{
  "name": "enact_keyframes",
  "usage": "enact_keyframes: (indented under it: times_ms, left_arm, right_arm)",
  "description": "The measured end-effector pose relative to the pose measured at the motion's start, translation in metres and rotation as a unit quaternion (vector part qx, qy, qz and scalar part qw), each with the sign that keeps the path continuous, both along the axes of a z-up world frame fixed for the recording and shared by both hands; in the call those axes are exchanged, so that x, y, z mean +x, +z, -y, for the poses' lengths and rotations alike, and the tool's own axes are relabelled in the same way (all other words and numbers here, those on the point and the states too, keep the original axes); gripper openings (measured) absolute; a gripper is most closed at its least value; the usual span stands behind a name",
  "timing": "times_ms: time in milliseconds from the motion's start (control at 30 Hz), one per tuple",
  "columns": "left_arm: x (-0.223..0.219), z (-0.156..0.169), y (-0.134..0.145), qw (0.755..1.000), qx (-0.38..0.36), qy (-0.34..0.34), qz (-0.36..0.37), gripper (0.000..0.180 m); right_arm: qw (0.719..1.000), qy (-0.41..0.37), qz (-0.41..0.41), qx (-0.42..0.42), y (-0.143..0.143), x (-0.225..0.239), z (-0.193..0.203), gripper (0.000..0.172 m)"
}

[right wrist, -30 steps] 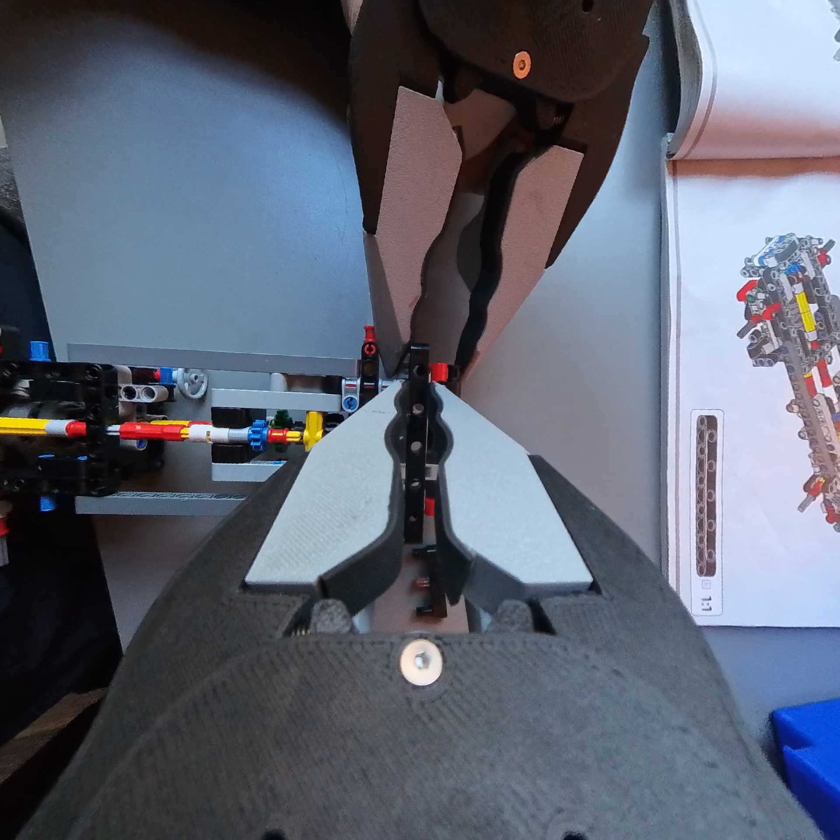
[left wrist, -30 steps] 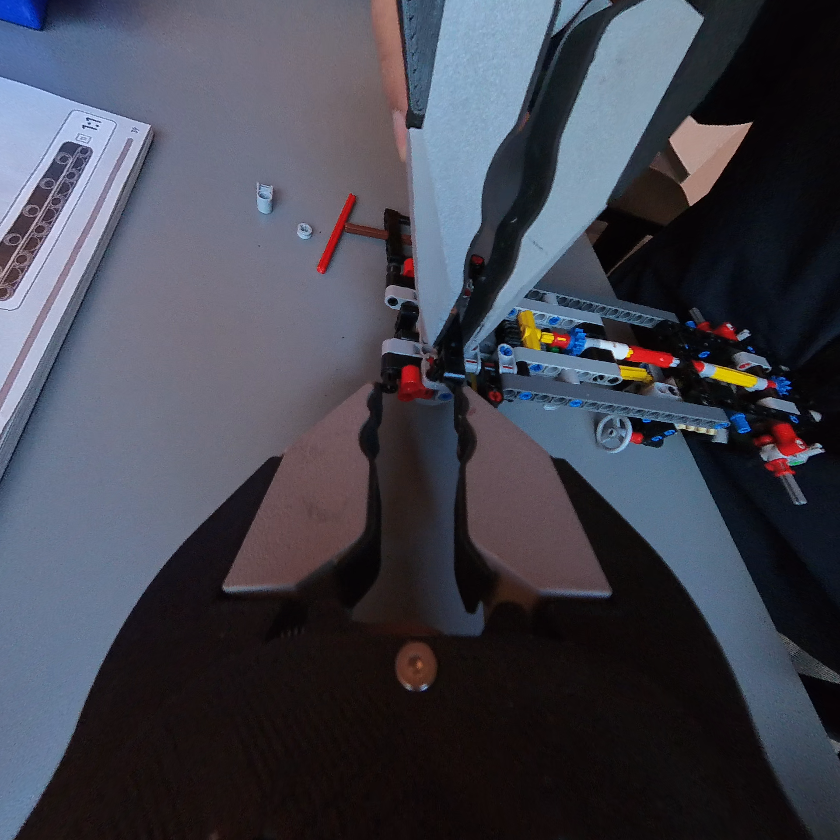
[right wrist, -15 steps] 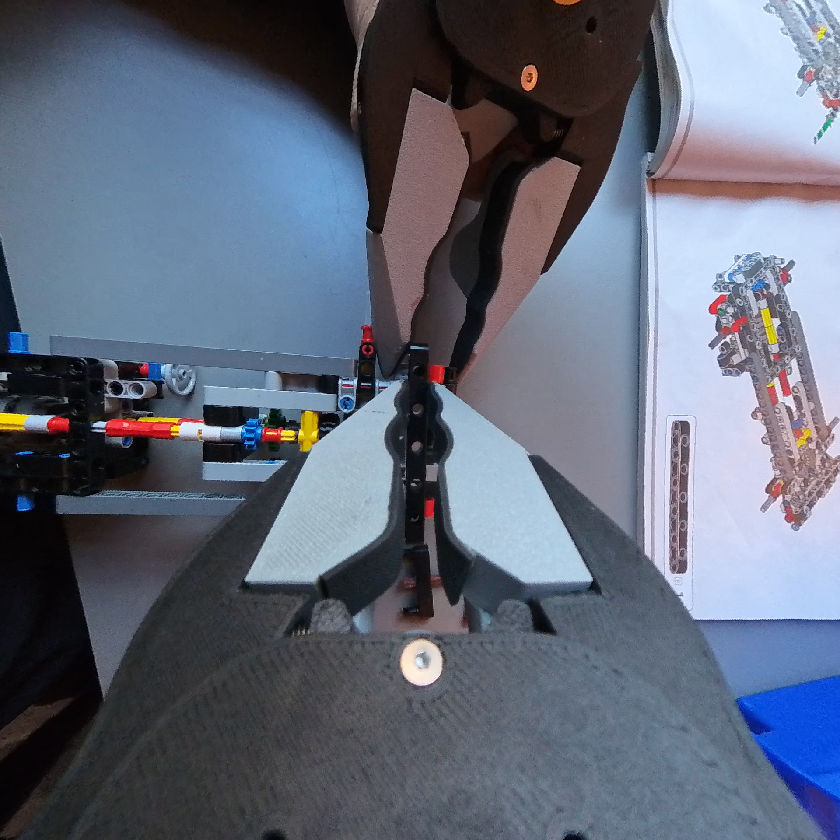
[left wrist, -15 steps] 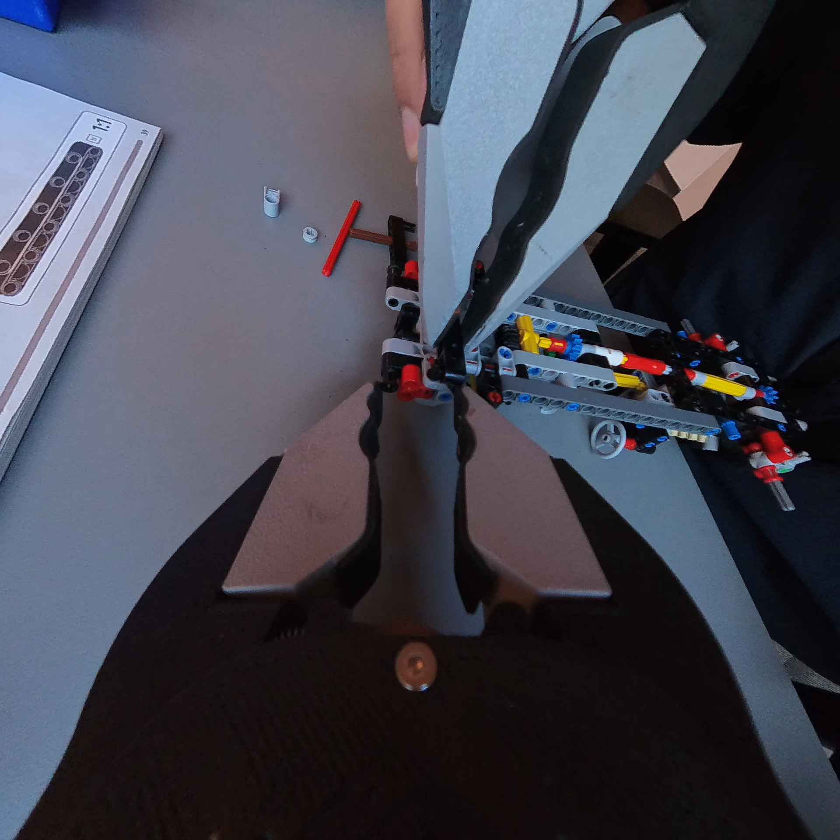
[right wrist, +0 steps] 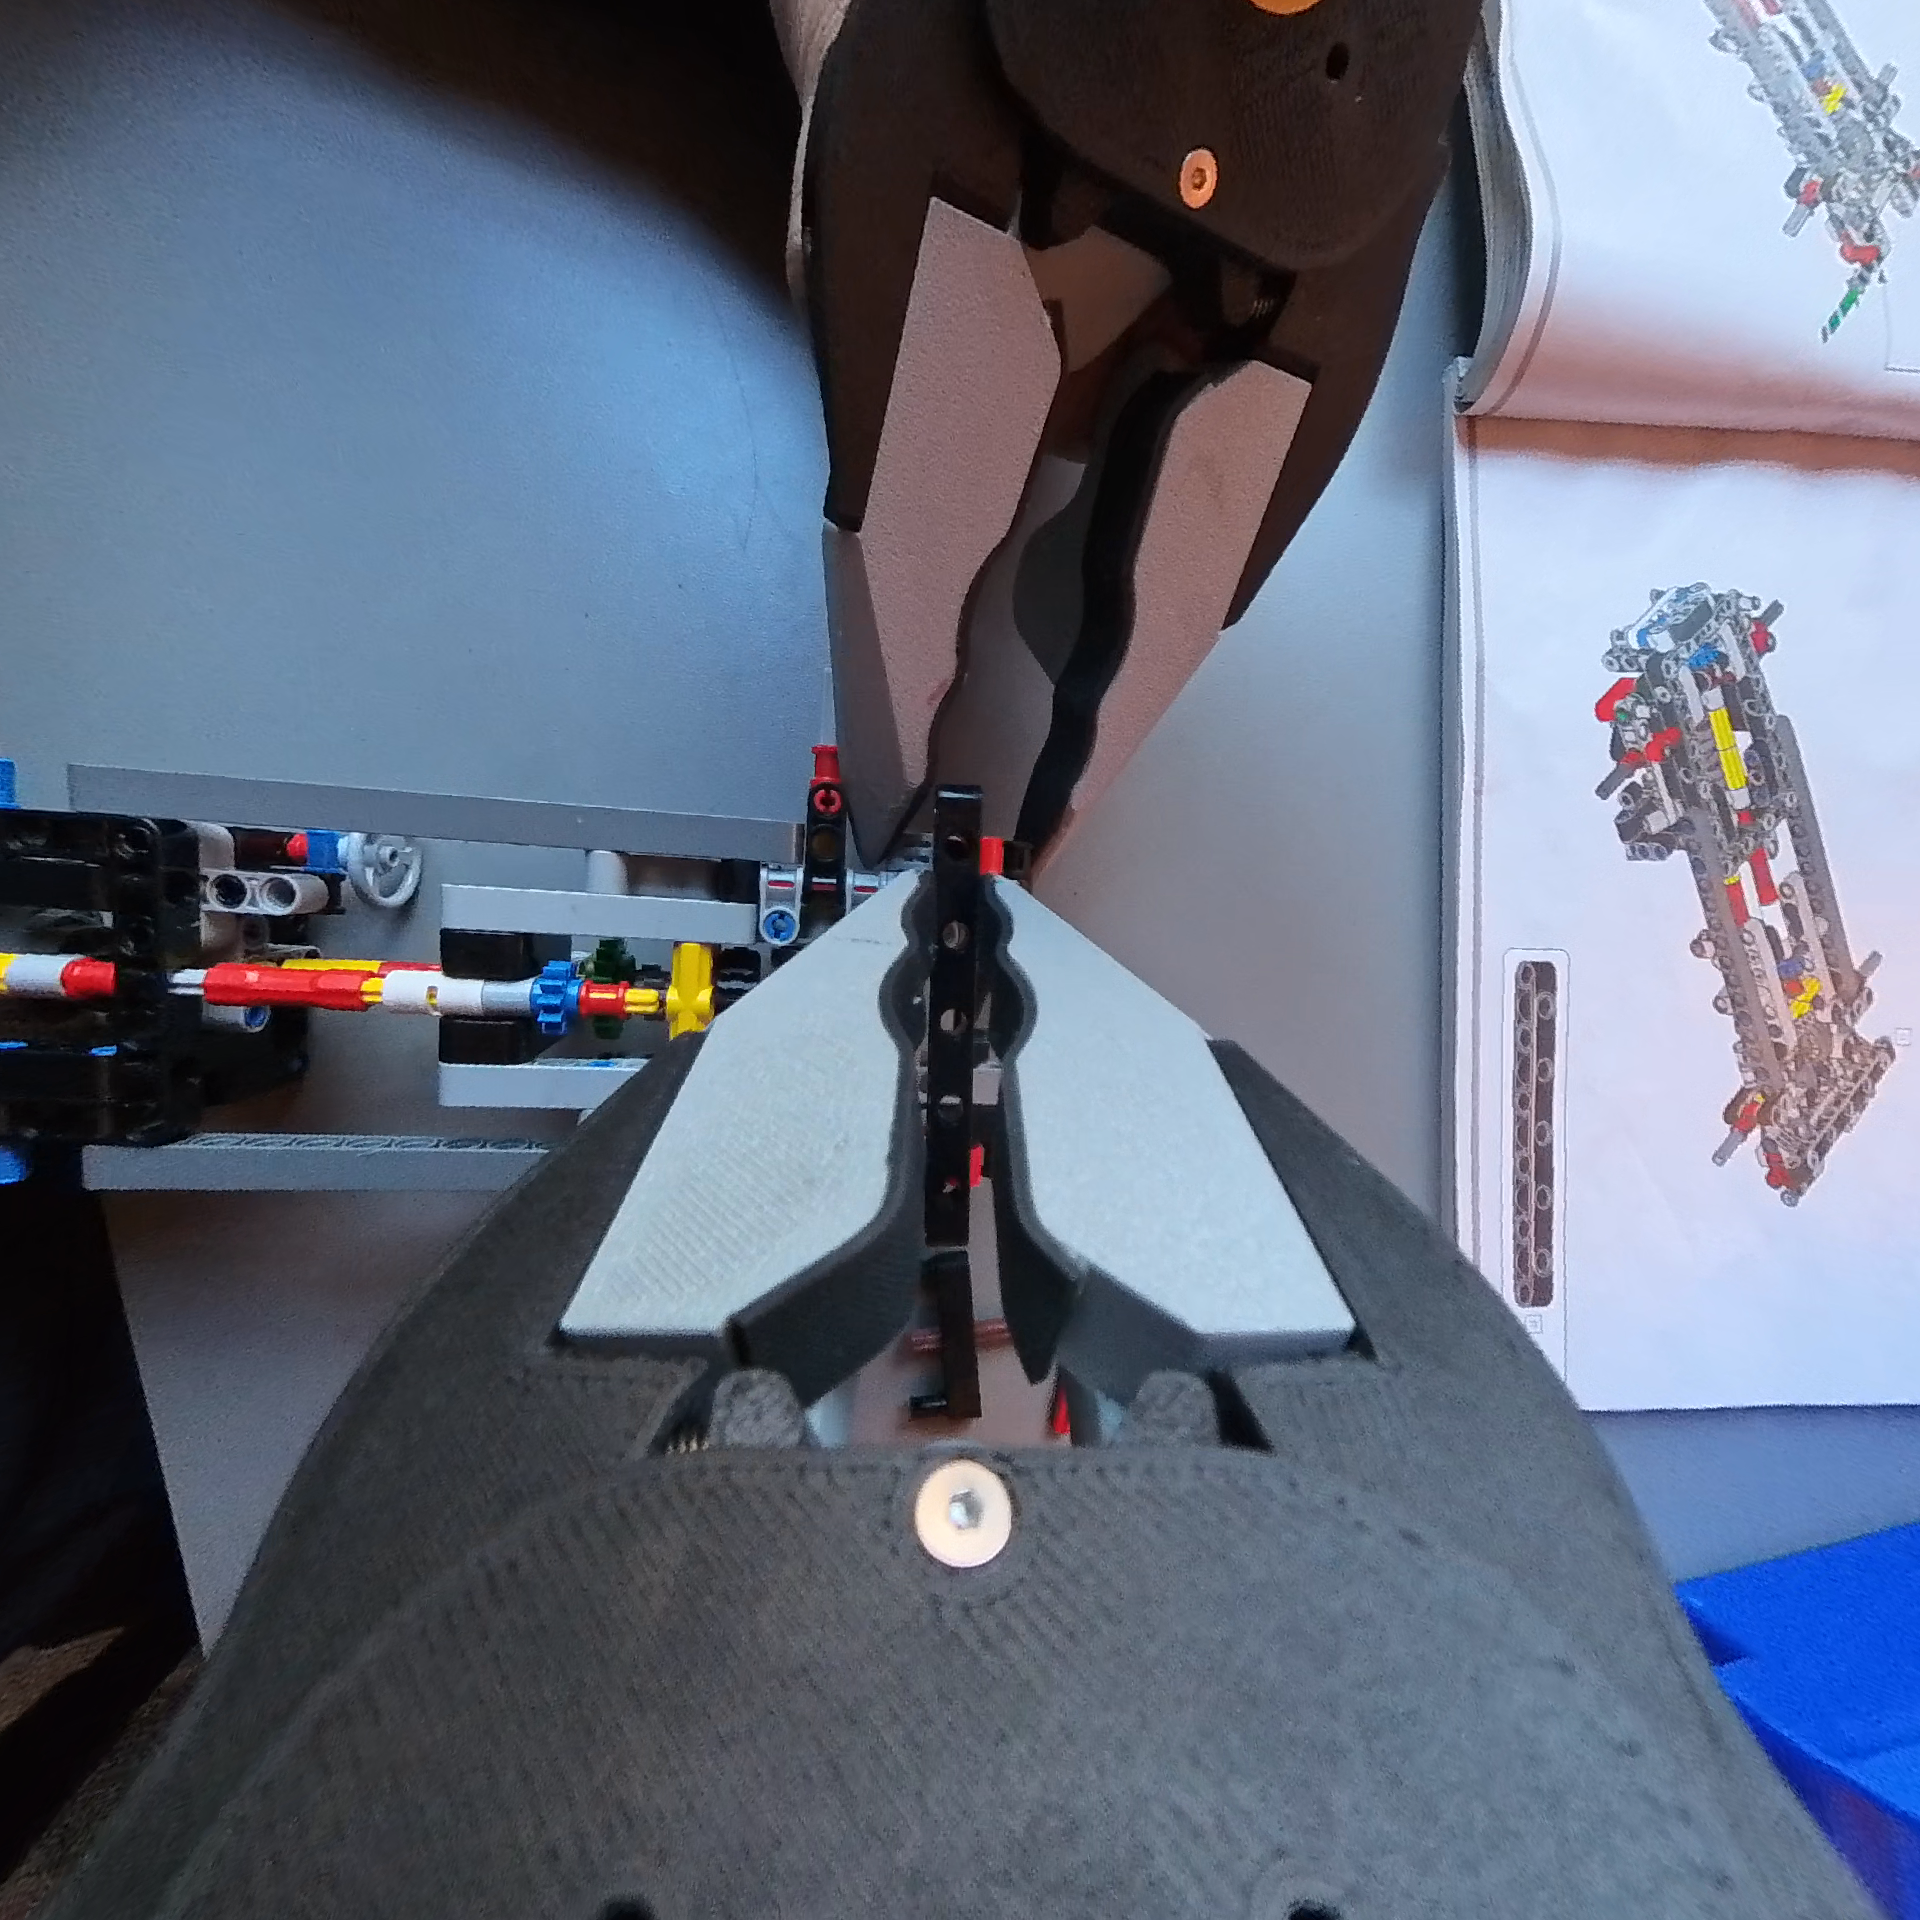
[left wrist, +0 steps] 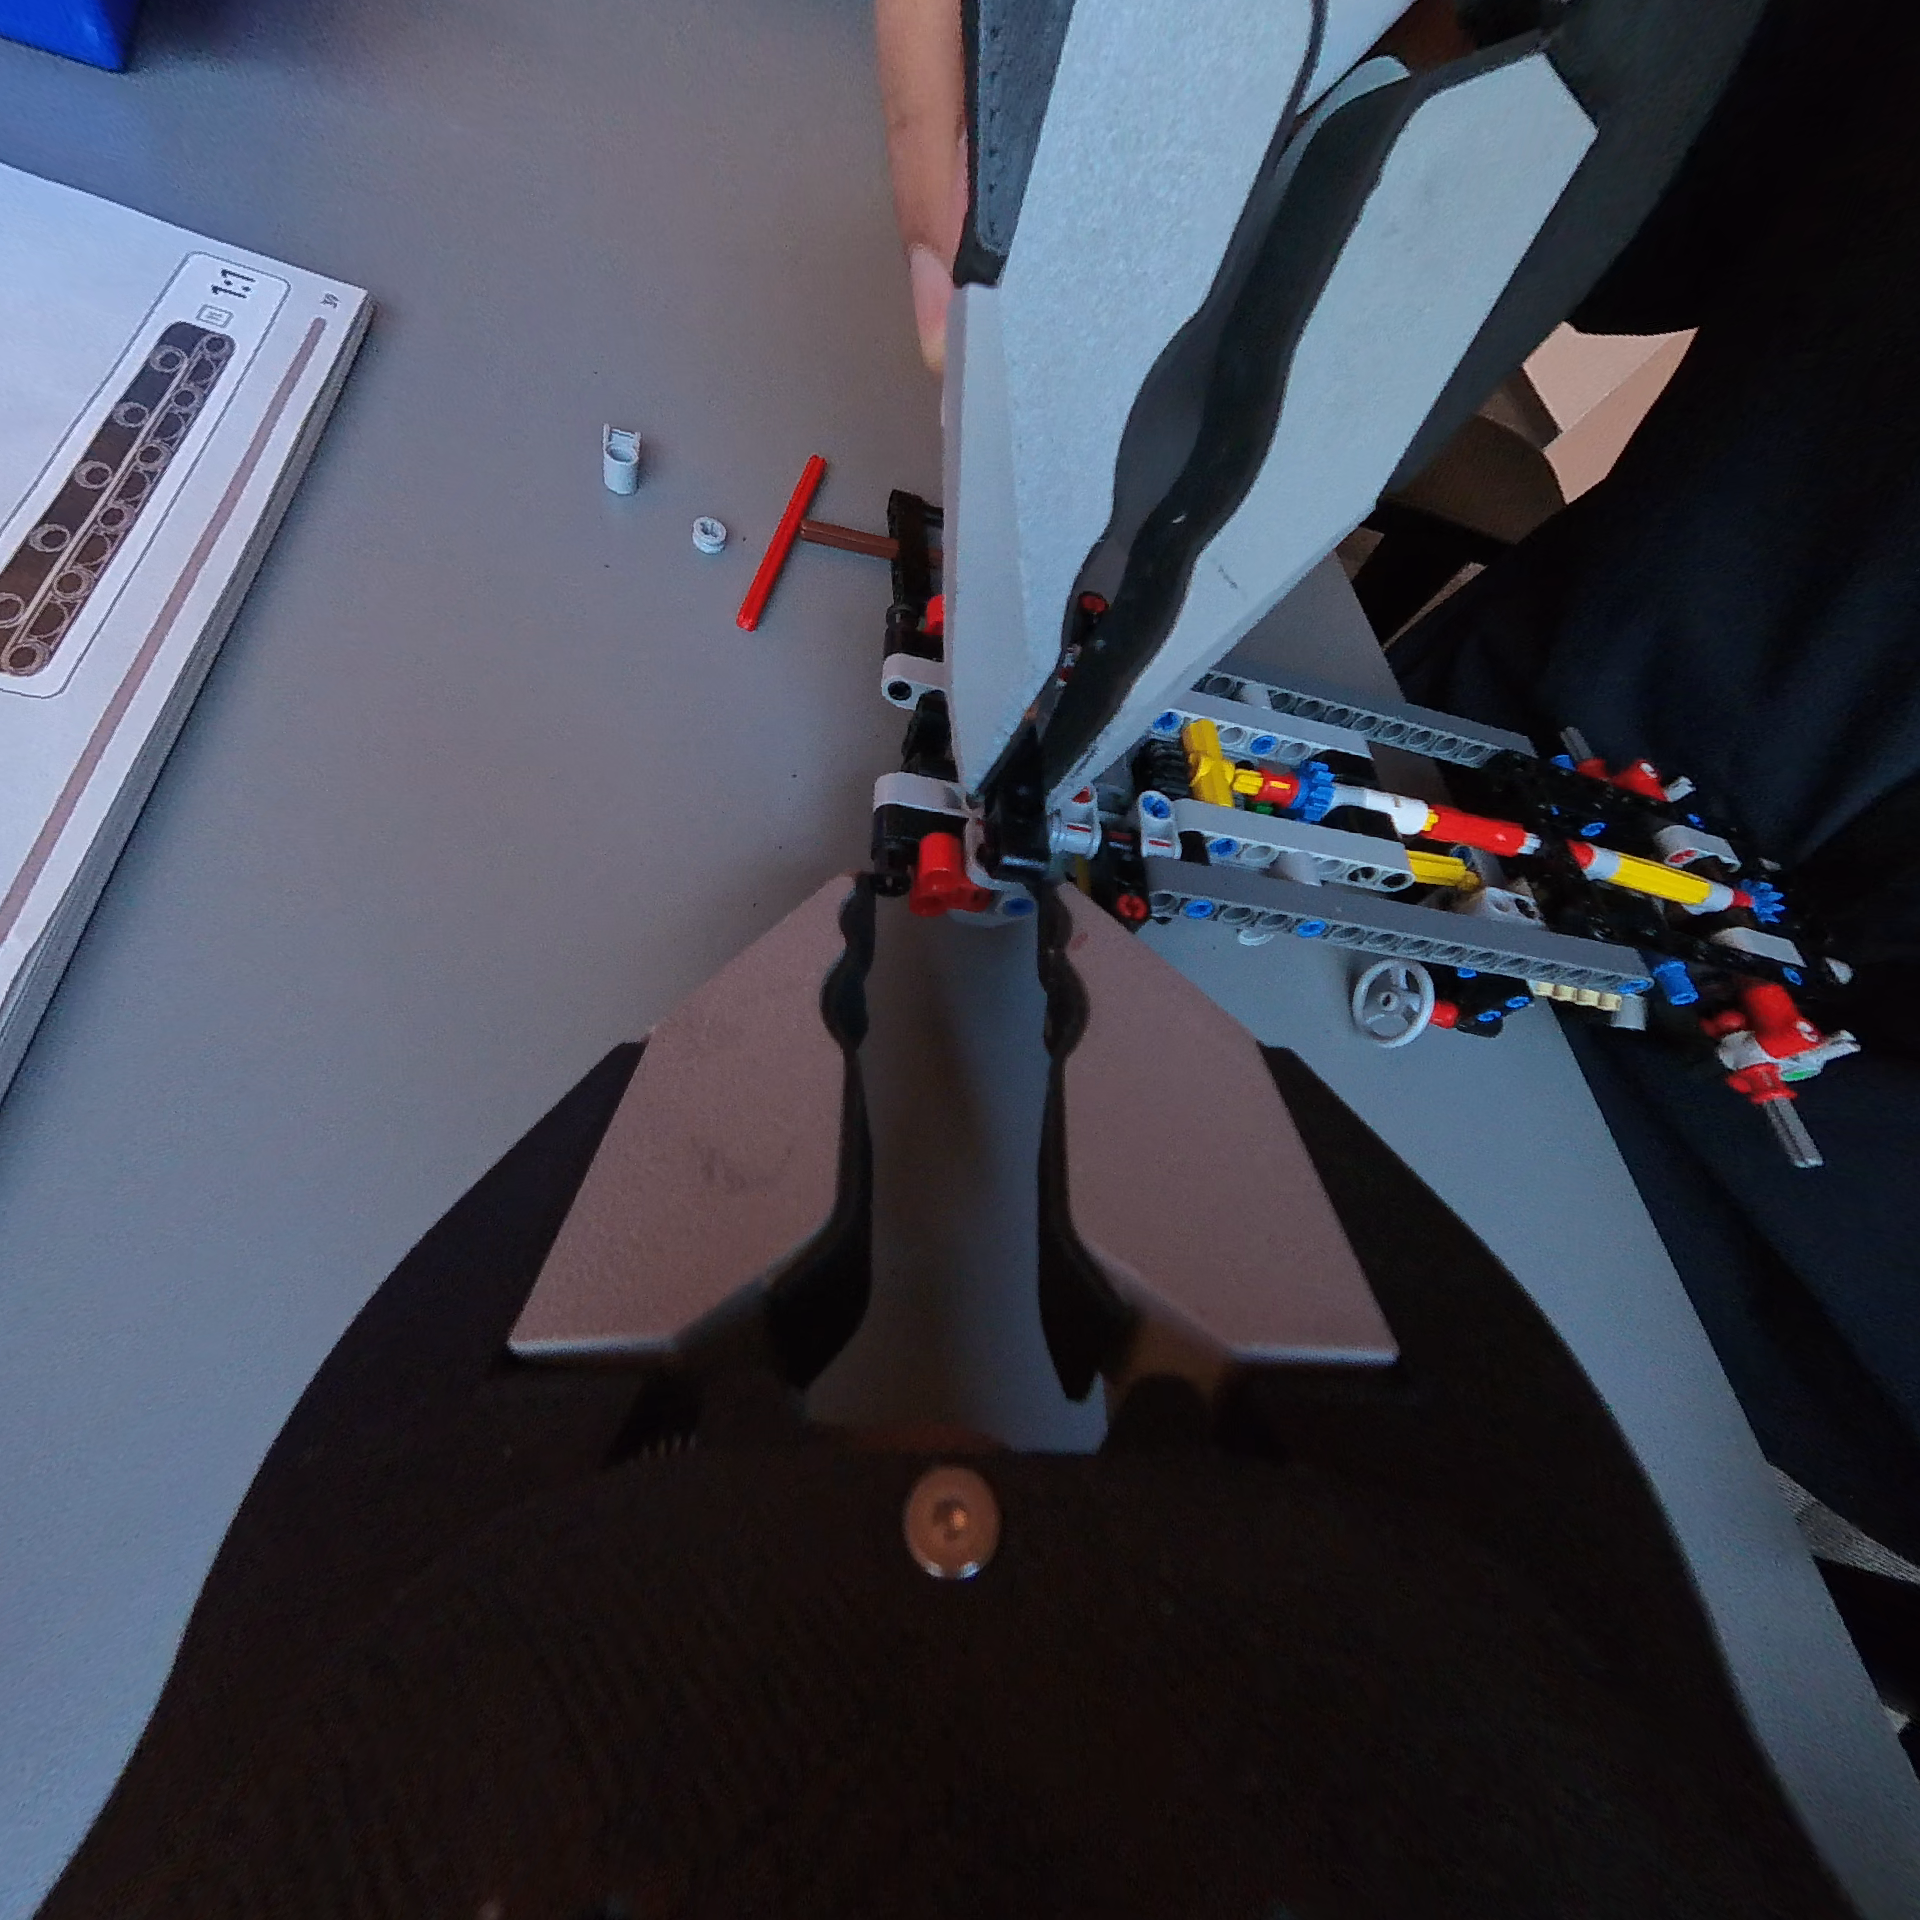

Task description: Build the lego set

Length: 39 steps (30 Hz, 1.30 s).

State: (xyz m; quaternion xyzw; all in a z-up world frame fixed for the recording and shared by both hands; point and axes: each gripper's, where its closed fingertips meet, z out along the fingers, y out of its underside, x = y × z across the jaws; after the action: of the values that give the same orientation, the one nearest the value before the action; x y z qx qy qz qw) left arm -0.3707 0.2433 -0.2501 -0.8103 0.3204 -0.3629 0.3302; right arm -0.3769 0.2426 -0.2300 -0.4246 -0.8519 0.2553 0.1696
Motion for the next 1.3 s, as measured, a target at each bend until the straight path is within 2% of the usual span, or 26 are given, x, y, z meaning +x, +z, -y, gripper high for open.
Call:
enact_keyframes:
  times_ms: [233, 467, 633, 867, 967, 1167, 1300]
  left_arm:
    - [0.001, 0.002, -0.003, 1.000, 0.003, -0.006, -0.016, 0.028]
    - [0.004, 0.005, -0.013, 0.999, -0.023, -0.010, -0.039, 0.028]
    - [0.003, 0.006, -0.016, 0.998, -0.031, -0.009, -0.045, 0.028]
    - [0.003, 0.006, -0.017, 0.998, -0.028, -0.007, -0.051, 0.028]
    - [0.003, 0.006, -0.017, 0.998, -0.028, -0.005, -0.051, 0.027]
    - [0.003, 0.007, -0.018, 0.998, -0.025, -0.005, -0.056, 0.027]
    - [0.003, 0.007, -0.017, 0.998, -0.028, -0.003, -0.051, 0.027]
  right_arm:
    - [0.999, 0.018, 0.027, -0.002, -0.003, 0.002, 0.002, 0.005]
    - [0.993, 0.042, 0.110, -0.010, -0.013, 0.005, 0.004, 0.004]
    - [0.989, 0.049, 0.141, 0.001, -0.016, 0.004, 0.006, 0.005]
    - [0.976, 0.033, 0.208, -0.050, -0.019, 0.005, 0.007, 0.005]
    - [0.976, 0.005, 0.211, -0.059, -0.019, 0.005, 0.007, 0.005]
    - [0.977, -0.014, 0.212, -0.016, -0.023, 0.005, 0.008, 0.005]
    - [0.978, -0.029, 0.198, -0.054, -0.022, 0.004, 0.008, 0.005]
